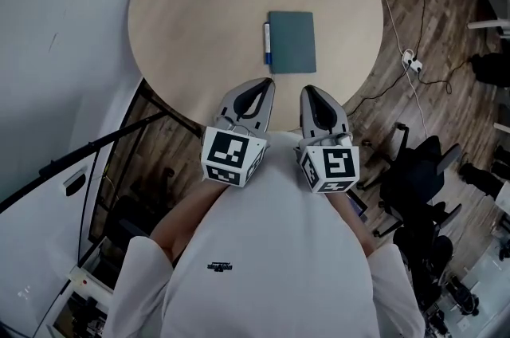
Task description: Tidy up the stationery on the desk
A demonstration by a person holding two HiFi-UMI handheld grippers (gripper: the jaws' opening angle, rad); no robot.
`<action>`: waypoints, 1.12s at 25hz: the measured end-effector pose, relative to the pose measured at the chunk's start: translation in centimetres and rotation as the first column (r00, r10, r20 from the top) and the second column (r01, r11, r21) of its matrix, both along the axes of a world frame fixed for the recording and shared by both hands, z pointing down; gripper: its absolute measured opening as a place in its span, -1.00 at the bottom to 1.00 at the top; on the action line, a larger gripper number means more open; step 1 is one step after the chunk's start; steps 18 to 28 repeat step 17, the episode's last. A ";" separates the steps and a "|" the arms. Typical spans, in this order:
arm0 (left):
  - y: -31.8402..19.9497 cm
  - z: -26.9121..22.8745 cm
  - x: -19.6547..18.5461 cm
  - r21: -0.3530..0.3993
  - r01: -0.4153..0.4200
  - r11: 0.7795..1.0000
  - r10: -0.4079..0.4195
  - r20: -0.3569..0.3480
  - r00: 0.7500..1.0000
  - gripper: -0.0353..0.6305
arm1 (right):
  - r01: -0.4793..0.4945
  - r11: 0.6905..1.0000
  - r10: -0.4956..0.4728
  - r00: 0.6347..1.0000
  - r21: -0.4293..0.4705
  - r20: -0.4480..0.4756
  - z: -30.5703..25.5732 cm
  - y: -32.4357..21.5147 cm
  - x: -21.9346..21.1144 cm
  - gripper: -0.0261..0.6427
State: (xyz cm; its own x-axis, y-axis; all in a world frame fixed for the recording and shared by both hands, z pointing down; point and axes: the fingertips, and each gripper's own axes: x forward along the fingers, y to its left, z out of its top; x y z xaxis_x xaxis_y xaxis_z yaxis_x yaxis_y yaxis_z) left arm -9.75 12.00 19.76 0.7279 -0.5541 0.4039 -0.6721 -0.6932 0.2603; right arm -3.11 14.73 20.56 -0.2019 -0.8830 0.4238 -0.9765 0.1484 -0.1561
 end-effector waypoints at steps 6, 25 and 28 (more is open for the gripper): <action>0.8 -0.1 0.4 0.020 -0.008 1.000 0.007 0.015 1.000 -0.83 | -0.005 1.000 0.006 0.999 -0.021 0.040 0.6 0.6 -0.3 -0.80; 0.4 -0.3 0.2 0.041 -0.006 0.999 0.005 0.022 1.000 -0.83 | 0.004 1.000 -0.004 0.999 0.002 0.040 -0.3 -0.2 -0.9 -0.80; 0.4 -0.3 0.2 0.041 -0.006 0.999 0.005 0.022 1.000 -0.83 | 0.004 1.000 -0.004 0.999 0.002 0.040 -0.3 -0.2 -0.9 -0.80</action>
